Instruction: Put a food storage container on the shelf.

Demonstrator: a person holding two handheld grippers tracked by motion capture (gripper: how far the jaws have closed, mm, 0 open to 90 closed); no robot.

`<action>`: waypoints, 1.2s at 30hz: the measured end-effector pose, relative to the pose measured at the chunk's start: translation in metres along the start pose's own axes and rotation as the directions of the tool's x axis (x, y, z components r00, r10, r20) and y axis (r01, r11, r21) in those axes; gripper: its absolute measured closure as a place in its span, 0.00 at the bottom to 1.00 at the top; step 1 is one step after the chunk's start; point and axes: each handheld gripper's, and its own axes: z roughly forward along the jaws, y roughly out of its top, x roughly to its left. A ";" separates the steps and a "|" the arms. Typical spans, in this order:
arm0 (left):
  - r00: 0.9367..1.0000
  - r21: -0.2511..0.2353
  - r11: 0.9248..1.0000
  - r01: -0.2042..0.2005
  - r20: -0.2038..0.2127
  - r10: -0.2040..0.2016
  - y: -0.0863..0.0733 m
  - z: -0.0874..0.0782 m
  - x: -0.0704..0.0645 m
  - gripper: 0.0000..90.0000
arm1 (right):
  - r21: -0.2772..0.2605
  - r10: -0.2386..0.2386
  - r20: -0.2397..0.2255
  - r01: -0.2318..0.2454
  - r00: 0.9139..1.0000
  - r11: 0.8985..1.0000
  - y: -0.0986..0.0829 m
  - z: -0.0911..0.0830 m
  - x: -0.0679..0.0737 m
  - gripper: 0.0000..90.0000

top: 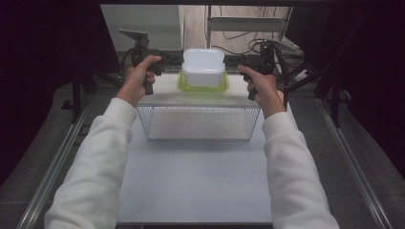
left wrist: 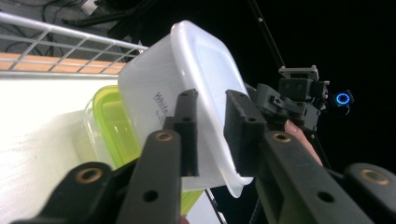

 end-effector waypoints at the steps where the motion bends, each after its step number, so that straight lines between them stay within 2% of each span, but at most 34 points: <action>1: 1.000 -0.002 1.000 -0.008 -0.002 0.008 0.000 0.000 -0.001 0.80 | -0.008 -0.007 0.006 0.007 1.000 1.000 0.001 -0.001 0.001 0.78; 3: 0.999 -0.003 0.999 -0.040 -0.023 0.040 -0.001 -0.003 -0.005 0.73 | -0.019 -0.040 0.036 0.040 0.999 0.999 0.002 -0.006 0.004 0.74; 7: 0.992 -0.018 0.993 -0.115 -0.045 0.114 -0.003 -0.010 -0.014 0.62 | -0.025 -0.108 0.057 0.109 0.993 0.994 0.003 -0.014 0.010 0.66; 10: 0.982 -0.034 0.985 -0.172 -0.085 0.169 -0.008 -0.018 -0.022 0.52 | -0.007 -0.170 0.072 0.171 0.983 0.985 0.001 -0.020 0.017 0.61; 14: 0.957 -0.018 0.965 -0.260 -0.140 0.255 -0.017 -0.027 -0.033 0.46 | 0.027 -0.279 0.101 0.278 0.955 0.960 -0.004 -0.029 0.029 0.56; 15: 0.945 0.000 0.958 -0.287 -0.160 0.284 -0.020 -0.029 -0.036 0.45 | 0.040 -0.307 0.111 0.305 0.945 0.952 -0.006 -0.031 0.032 0.55; 16: 0.941 0.003 0.955 -0.297 -0.168 0.293 -0.022 -0.031 -0.037 0.45 | 0.056 -0.338 0.117 0.334 0.934 0.941 -0.009 -0.033 0.036 0.53; 17: 0.938 0.000 0.951 -0.308 -0.166 0.304 -0.025 -0.034 -0.037 0.45 | 0.066 -0.353 0.119 0.347 0.928 0.935 -0.011 -0.034 0.038 0.52; 18: 0.940 -0.013 0.951 -0.309 -0.160 0.303 -0.030 -0.038 -0.038 0.44 | 0.077 -0.366 0.118 0.358 0.923 0.930 -0.013 -0.036 0.040 0.51; 20: 0.931 -0.019 0.944 -0.330 -0.172 0.322 -0.038 -0.047 -0.038 0.44 | 0.104 -0.404 0.120 0.393 0.907 0.914 -0.022 -0.041 0.044 0.49; 22: 0.920 -0.006 0.935 -0.355 -0.181 0.348 -0.049 -0.055 -0.038 0.43 | 0.130 -0.428 0.138 0.412 0.893 0.902 -0.030 -0.045 0.045 0.48; 25: 0.912 0.018 0.928 -0.371 -0.182 0.368 -0.063 -0.062 -0.035 0.42 | 0.158 -0.439 0.157 0.417 0.885 0.895 -0.040 -0.052 0.044 0.47; 29: 0.893 0.055 0.915 -0.399 -0.203 0.402 -0.085 -0.069 -0.031 0.42 | 0.175 -0.457 0.161 0.430 0.875 0.886 -0.053 -0.061 0.039 0.46; 34: 0.855 0.127 0.885 -0.447 -0.229 0.465 -0.119 -0.071 -0.025 0.41 | 0.206 -0.482 0.153 0.449 0.863 0.870 -0.075 -0.072 0.031 0.45; 36: 0.846 0.153 0.877 -0.455 -0.233 0.479 -0.132 -0.070 -0.022 0.41 | 0.221 -0.493 0.151 0.456 0.857 0.862 -0.083 -0.075 0.027 0.45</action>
